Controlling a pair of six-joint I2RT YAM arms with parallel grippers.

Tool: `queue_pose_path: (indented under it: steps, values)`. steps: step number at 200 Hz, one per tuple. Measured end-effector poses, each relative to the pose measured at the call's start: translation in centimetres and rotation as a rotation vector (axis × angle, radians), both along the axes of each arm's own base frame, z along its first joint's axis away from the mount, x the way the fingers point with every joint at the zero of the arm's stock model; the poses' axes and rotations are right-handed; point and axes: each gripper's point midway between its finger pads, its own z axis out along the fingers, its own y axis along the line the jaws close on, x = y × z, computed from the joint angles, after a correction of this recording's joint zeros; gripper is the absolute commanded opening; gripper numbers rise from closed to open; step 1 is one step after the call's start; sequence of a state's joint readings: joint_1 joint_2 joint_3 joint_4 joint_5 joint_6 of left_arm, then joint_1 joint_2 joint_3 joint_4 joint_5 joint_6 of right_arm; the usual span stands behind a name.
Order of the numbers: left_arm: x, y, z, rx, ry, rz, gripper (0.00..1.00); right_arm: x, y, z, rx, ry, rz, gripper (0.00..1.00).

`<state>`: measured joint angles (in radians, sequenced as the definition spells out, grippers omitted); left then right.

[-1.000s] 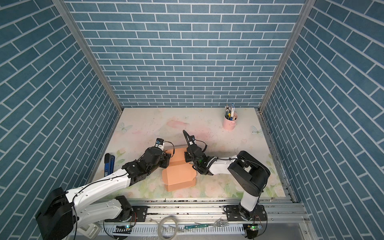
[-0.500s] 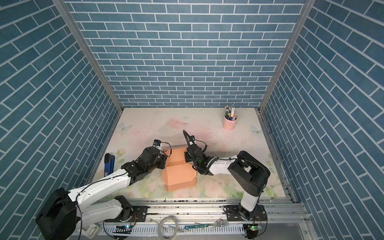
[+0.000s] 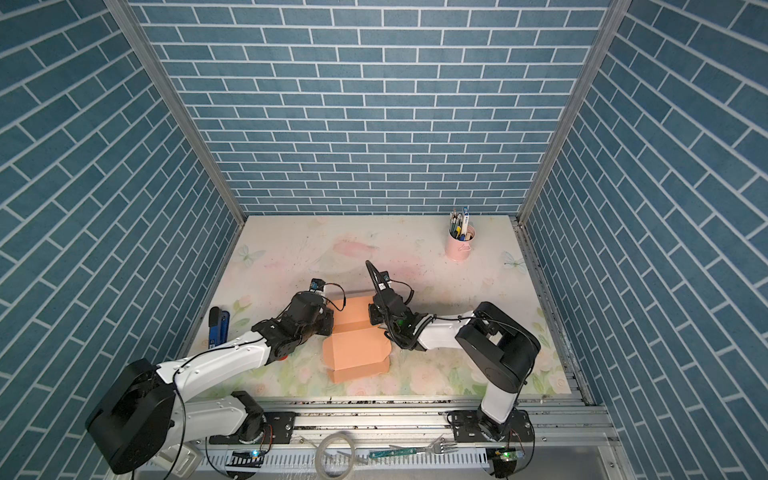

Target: Fold the paper box

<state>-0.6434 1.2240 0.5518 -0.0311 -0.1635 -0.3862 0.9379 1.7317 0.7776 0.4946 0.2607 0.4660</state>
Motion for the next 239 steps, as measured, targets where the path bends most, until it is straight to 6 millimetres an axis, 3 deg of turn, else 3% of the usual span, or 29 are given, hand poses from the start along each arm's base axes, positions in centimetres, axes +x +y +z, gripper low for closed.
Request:
queue_pose_path:
  steps: [21, 66, 103, 191, 239]
  values:
    - [0.2, 0.0, 0.3, 0.001, -0.009, 0.004, 0.21, 0.0, 0.0, 0.0, 0.0, 0.0, -0.001, 0.0]
    - [0.6, 0.2, 0.7, 0.013, -0.026, 0.018, 0.33, 0.0, 0.1, 0.1, 0.005, -0.004, -0.001, 0.0]
    - [0.7, 0.4, 0.8, 0.02, -0.033, 0.029, 0.35, 0.1, 0.1, 0.1, 0.005, -0.004, -0.001, 0.0]
    - [0.8, 0.5, 1.5, 0.011, -0.052, 0.035, 0.35, 0.1, 0.1, 0.1, 0.006, -0.004, 0.0, 0.0]
    - [1.1, 0.4, 2.0, 0.01, -0.061, 0.04, 0.25, 0.1, 0.1, 0.3, 0.011, -0.008, 0.0, 0.0]
